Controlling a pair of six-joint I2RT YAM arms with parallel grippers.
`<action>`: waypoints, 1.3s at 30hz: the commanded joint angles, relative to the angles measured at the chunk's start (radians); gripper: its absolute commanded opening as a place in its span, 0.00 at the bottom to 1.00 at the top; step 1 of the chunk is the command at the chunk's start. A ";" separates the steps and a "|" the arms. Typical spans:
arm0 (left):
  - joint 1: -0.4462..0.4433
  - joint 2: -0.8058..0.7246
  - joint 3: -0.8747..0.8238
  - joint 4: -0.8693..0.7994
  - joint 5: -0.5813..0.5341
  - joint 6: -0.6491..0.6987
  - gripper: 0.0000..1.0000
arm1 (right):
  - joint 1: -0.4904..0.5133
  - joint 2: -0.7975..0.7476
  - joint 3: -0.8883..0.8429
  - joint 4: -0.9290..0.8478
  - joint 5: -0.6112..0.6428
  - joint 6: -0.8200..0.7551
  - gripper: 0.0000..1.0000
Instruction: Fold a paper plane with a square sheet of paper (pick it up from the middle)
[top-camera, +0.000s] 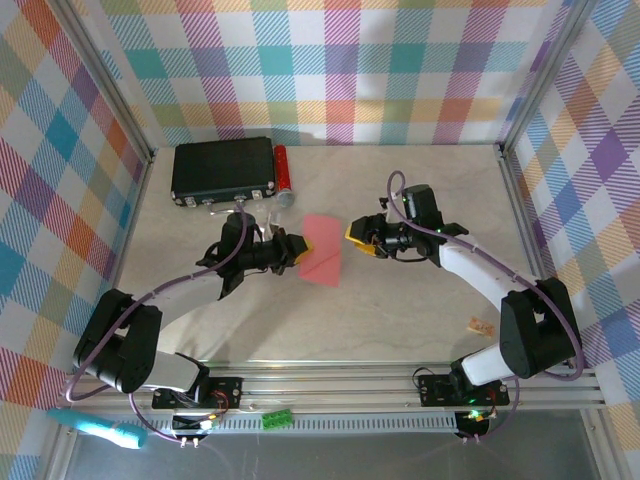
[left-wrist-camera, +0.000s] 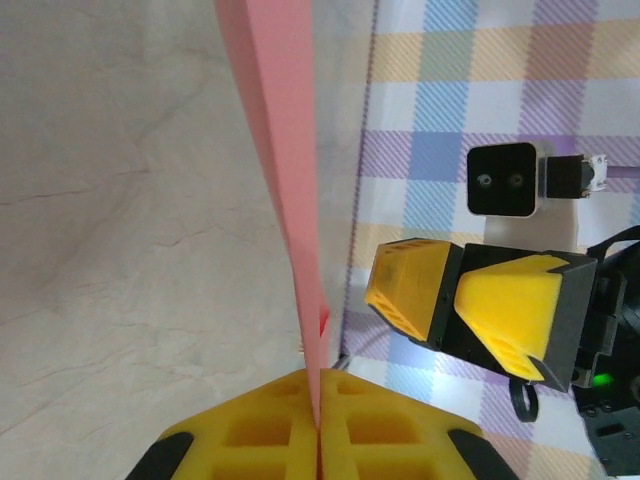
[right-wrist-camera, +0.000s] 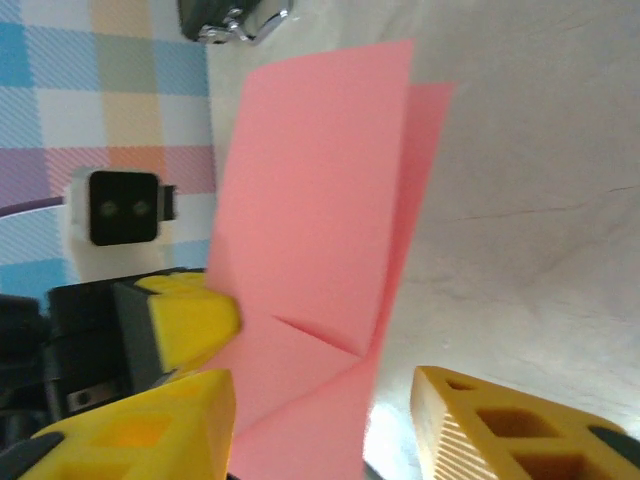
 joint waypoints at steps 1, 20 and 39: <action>0.018 -0.058 0.095 -0.317 -0.073 0.212 0.08 | -0.007 -0.030 0.028 -0.141 0.119 -0.066 0.54; -0.154 0.231 0.667 -1.501 -1.341 0.628 0.05 | -0.029 -0.040 0.018 -0.274 0.363 -0.066 0.59; -0.372 0.577 0.747 -1.183 -0.980 0.476 0.17 | -0.113 -0.111 -0.031 -0.294 0.357 -0.056 0.59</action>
